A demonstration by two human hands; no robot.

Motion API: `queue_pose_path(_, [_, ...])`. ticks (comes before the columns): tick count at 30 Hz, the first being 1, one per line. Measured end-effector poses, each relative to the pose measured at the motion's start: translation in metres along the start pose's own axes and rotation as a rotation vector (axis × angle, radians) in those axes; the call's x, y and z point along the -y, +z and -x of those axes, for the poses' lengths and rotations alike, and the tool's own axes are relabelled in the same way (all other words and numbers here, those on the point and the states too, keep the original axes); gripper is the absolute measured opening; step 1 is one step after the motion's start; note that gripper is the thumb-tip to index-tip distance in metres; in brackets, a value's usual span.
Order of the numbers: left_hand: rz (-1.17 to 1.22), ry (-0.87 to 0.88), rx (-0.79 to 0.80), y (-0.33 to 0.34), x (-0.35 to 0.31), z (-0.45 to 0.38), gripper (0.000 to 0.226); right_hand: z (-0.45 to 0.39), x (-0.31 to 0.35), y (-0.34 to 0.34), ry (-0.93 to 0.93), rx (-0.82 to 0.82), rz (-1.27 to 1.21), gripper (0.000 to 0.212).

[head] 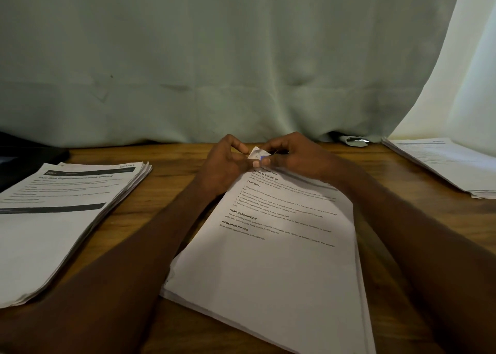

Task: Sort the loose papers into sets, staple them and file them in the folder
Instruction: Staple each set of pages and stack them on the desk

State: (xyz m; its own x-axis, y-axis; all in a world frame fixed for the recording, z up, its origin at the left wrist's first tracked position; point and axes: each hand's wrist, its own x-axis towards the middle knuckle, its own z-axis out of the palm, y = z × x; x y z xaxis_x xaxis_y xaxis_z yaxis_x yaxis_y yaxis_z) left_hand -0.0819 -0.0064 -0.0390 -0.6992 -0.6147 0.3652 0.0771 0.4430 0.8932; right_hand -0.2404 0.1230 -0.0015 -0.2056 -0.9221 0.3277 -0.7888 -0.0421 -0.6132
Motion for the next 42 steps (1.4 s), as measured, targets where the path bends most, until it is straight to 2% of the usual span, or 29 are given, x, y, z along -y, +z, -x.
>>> queue_pose_path(9, [0.037, -0.039, 0.099, -0.002, -0.005, 0.003, 0.046, 0.002, -0.002, -0.001, -0.005, -0.028, -0.106, 0.021])
queue_pose_path(16, [0.034, -0.017, 0.063, 0.0, -0.001, 0.0, 0.043, 0.001, -0.003, -0.001, 0.045, 0.006, -0.099, 0.027])
queue_pose_path(20, [0.023, 0.005, 0.051, -0.001, 0.001, -0.002, 0.04, 0.0, -0.004, 0.001, 0.05, 0.002, -0.099, 0.023])
queue_pose_path(25, [0.076, -0.032, 0.098, -0.003, -0.002, -0.001, 0.039, -0.001, -0.002, 0.001, 0.054, -0.017, -0.089, 0.024])
queue_pose_path(29, [0.116, -0.152, 0.17, -0.008, 0.002, -0.003, 0.025, 0.0, -0.004, -0.001, 0.064, -0.023, -0.113, 0.02])
queue_pose_path(33, [0.116, -0.146, 0.164, -0.009, 0.007, -0.006, 0.016, -0.001, -0.003, 0.002, 0.086, -0.016, -0.084, 0.016])
queue_pose_path(38, [0.066, -0.114, 0.141, -0.008, 0.009, -0.007, 0.02, -0.002, 0.0, 0.009, 0.106, -0.104, -0.045, 0.023])
queue_pose_path(42, [0.046, -0.097, 0.096, -0.011, 0.011, -0.008, 0.023, -0.006, 0.004, 0.015, 0.115, -0.181, -0.079, 0.018])
